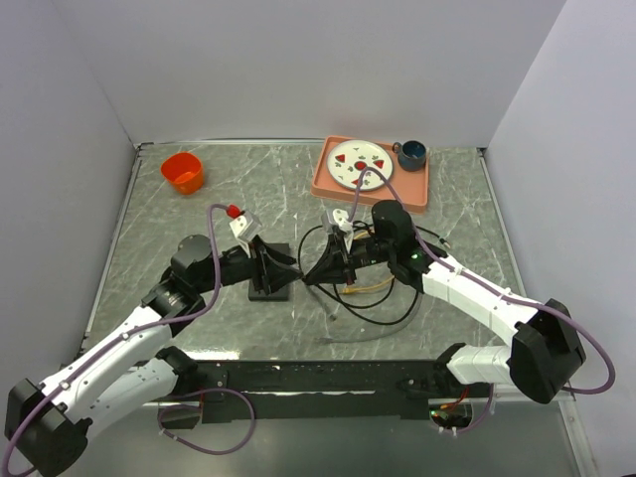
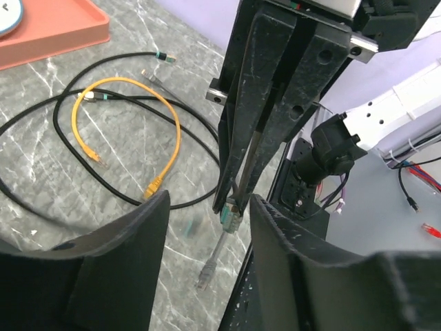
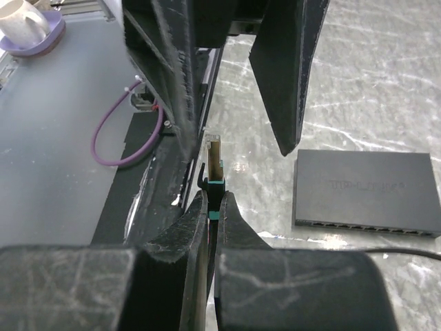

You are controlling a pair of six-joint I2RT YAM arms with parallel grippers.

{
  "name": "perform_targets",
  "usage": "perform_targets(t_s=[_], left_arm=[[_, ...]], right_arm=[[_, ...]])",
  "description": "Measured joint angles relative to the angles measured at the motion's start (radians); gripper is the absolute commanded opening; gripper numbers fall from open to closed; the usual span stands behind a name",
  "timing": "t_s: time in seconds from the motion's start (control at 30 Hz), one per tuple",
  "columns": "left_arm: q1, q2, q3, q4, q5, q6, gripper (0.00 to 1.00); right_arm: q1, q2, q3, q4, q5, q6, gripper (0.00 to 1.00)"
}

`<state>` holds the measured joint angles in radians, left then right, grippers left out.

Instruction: Insert the plug into the switch port

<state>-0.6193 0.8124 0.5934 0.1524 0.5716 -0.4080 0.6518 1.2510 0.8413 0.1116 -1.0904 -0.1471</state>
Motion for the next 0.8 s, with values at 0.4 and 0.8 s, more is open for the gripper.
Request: perform_targets(t_s=[0.4, 0.8], left_arm=[[-0.042, 0.05, 0.015, 0.022, 0.015, 0.003, 0.01], [-0.065, 0.071, 0.024, -0.002, -0.018, 0.008, 0.45]], right_arm=[[-0.005, 0.002, 0.01, -0.056, 0.027, 0.01, 0.0], [-0.006, 0.003, 0.043, -0.077, 0.035, 0.026, 0.0]])
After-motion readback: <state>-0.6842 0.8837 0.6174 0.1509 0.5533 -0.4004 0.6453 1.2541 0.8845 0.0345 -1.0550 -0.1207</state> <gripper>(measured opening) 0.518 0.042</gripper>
